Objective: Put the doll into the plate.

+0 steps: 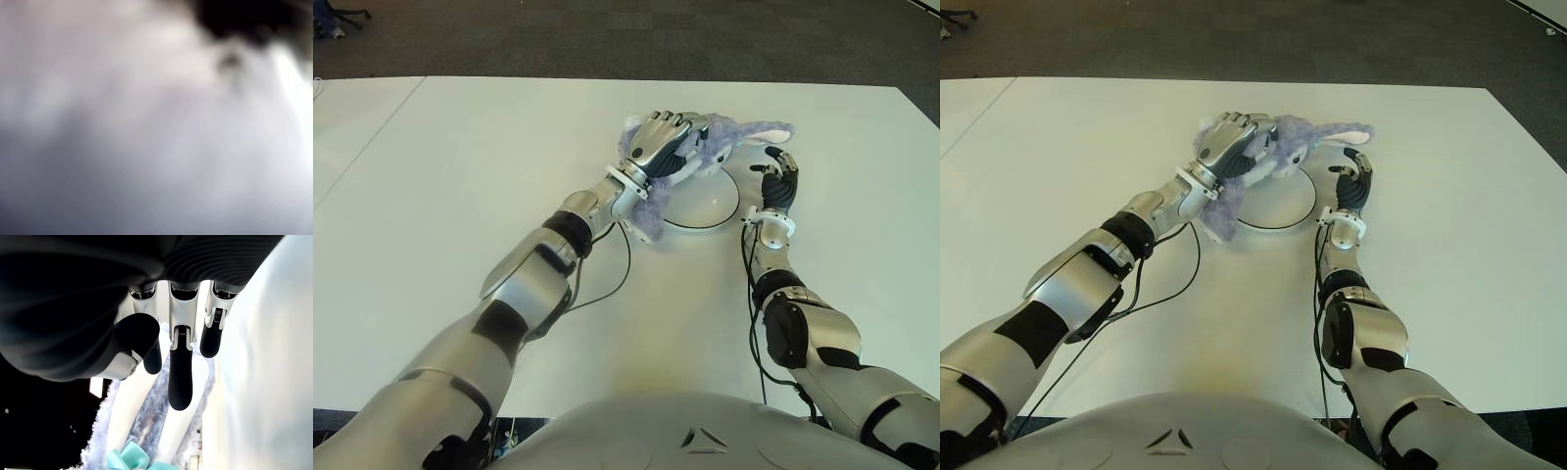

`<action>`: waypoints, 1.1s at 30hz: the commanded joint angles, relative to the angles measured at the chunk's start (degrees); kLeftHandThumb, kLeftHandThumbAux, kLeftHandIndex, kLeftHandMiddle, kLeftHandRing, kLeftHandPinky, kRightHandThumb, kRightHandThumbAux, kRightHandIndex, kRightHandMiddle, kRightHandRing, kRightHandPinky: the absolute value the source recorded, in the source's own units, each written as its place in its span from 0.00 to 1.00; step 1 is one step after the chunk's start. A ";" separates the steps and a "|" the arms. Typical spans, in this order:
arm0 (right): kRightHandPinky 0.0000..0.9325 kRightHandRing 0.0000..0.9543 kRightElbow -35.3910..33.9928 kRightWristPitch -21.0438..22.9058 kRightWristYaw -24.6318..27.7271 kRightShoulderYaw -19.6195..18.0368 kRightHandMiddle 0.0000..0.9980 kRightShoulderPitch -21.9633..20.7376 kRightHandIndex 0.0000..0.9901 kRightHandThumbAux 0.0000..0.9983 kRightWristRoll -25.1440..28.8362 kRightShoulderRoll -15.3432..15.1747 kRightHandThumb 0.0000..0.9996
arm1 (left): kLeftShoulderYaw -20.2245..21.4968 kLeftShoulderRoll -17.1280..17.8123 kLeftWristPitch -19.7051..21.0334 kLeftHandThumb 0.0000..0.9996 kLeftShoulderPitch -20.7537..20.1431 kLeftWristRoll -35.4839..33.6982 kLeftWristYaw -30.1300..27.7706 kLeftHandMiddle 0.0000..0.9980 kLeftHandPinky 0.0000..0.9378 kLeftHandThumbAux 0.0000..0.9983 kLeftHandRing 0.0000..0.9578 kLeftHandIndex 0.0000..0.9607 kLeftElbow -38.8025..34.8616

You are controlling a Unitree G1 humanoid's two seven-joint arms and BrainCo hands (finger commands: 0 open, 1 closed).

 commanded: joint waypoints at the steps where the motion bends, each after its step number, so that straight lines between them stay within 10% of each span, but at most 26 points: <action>1: 0.36 0.48 8.27 4.08 0.24 -0.13 0.25 14.86 0.28 0.66 0.99 7.83 1.00 | -0.21 0.85 -1.15 0.74 7.32 -2.46 -8.29 0.83 0.88 0.70 0.86 0.46 -7.28; 14: 0.43 0.48 8.15 2.83 -1.13 -0.51 0.28 14.73 0.31 0.70 1.35 8.66 1.00 | 0.31 3.86 2.88 0.74 15.57 -4.14 -20.32 0.81 0.86 0.70 0.84 0.46 -22.87; 17: 0.20 0.48 8.13 2.64 -1.18 -0.57 0.27 14.75 0.30 0.66 1.41 8.67 1.00 | 0.27 4.30 3.50 0.74 16.65 -3.73 -21.28 0.81 0.87 0.70 0.84 0.46 -24.25; 33: 0.18 0.47 8.14 2.01 0.31 -1.23 0.32 14.77 0.33 0.67 2.19 8.87 1.00 | 0.19 5.28 6.31 0.74 19.98 -2.19 -22.26 0.83 0.91 0.70 0.86 0.46 -27.91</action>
